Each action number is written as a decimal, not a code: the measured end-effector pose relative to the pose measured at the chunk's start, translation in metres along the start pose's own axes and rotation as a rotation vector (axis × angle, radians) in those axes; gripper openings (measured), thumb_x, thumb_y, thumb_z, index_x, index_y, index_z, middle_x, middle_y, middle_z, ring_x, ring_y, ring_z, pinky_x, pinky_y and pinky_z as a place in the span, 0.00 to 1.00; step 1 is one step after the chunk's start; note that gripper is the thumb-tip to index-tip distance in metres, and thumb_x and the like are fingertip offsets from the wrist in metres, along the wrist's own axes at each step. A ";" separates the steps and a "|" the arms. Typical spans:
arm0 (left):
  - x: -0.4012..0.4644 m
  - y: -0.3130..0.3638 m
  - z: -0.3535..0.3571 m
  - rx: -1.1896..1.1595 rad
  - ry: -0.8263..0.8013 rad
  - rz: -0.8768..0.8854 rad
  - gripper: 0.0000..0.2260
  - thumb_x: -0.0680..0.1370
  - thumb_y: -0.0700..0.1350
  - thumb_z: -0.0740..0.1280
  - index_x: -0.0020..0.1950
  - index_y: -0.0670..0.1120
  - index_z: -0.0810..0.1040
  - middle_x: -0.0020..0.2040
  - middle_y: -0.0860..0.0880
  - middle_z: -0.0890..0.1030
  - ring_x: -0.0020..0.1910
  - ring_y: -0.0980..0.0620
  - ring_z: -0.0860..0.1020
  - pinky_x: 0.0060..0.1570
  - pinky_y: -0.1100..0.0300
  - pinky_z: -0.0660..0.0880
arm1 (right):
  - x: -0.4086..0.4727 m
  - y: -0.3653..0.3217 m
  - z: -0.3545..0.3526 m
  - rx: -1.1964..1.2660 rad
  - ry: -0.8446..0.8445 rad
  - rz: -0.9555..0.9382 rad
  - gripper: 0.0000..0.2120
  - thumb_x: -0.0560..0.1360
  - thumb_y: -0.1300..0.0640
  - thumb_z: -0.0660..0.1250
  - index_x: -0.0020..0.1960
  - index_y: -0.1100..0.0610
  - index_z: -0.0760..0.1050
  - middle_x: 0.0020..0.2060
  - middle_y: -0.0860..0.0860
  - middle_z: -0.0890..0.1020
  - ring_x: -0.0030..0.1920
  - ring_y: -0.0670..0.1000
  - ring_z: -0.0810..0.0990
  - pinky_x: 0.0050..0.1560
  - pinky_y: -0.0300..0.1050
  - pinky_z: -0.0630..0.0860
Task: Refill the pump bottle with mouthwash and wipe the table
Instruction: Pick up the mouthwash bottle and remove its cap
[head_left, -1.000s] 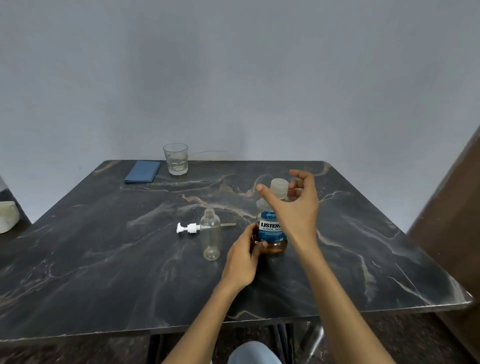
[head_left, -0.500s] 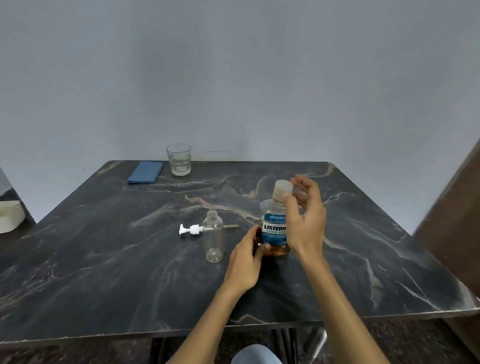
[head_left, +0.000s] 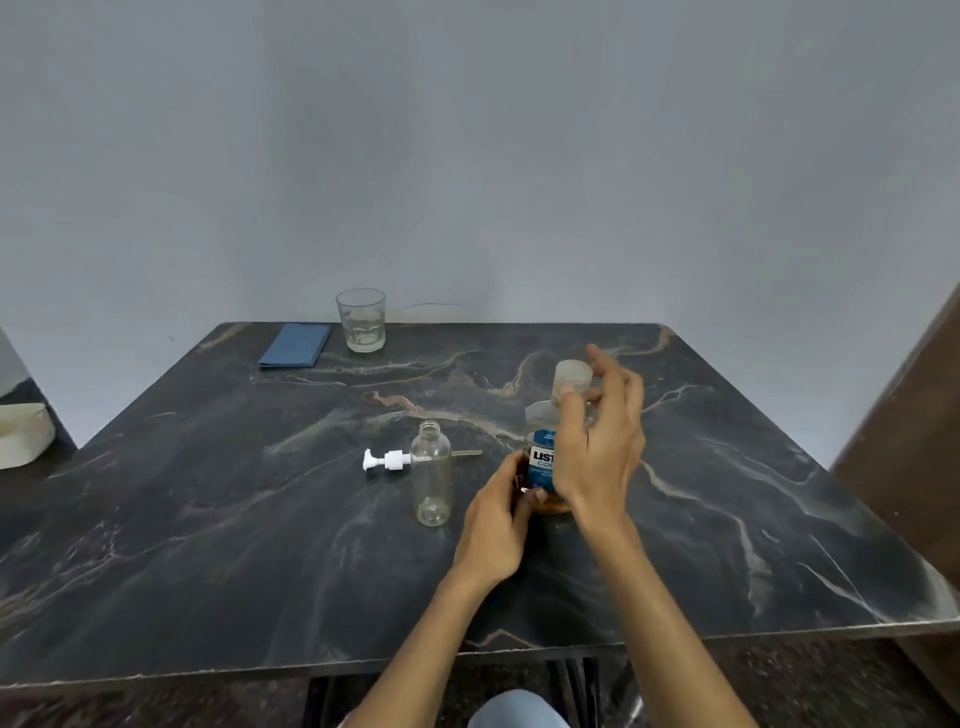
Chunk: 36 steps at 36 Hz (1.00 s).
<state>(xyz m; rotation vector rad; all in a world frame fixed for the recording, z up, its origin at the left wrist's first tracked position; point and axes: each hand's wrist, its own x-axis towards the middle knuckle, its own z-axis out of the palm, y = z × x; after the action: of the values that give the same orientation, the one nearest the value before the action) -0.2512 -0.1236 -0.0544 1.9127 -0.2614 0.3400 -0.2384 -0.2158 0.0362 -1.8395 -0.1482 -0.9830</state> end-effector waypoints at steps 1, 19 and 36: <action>0.000 0.000 0.000 0.003 -0.001 0.000 0.16 0.79 0.41 0.62 0.66 0.50 0.69 0.57 0.55 0.79 0.57 0.60 0.76 0.58 0.55 0.74 | 0.000 0.000 0.000 -0.005 -0.008 -0.005 0.27 0.72 0.42 0.56 0.67 0.52 0.68 0.57 0.48 0.71 0.49 0.44 0.75 0.45 0.36 0.69; 0.000 -0.001 0.001 -0.027 0.018 -0.028 0.16 0.78 0.44 0.63 0.66 0.52 0.70 0.57 0.55 0.79 0.56 0.58 0.77 0.58 0.51 0.74 | 0.002 0.003 0.005 -0.035 0.000 -0.008 0.23 0.73 0.39 0.63 0.61 0.53 0.65 0.52 0.45 0.70 0.47 0.42 0.72 0.42 0.29 0.65; 0.001 -0.001 0.001 -0.065 0.016 -0.047 0.15 0.78 0.44 0.64 0.65 0.52 0.71 0.57 0.54 0.79 0.57 0.57 0.77 0.58 0.50 0.75 | 0.005 0.002 0.004 -0.093 -0.061 -0.021 0.26 0.76 0.41 0.63 0.66 0.56 0.67 0.54 0.43 0.69 0.49 0.39 0.69 0.47 0.22 0.63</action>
<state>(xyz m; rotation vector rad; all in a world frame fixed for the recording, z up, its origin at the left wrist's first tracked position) -0.2500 -0.1238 -0.0555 1.8482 -0.2139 0.3115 -0.2321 -0.2151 0.0374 -1.9575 -0.1613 -0.9634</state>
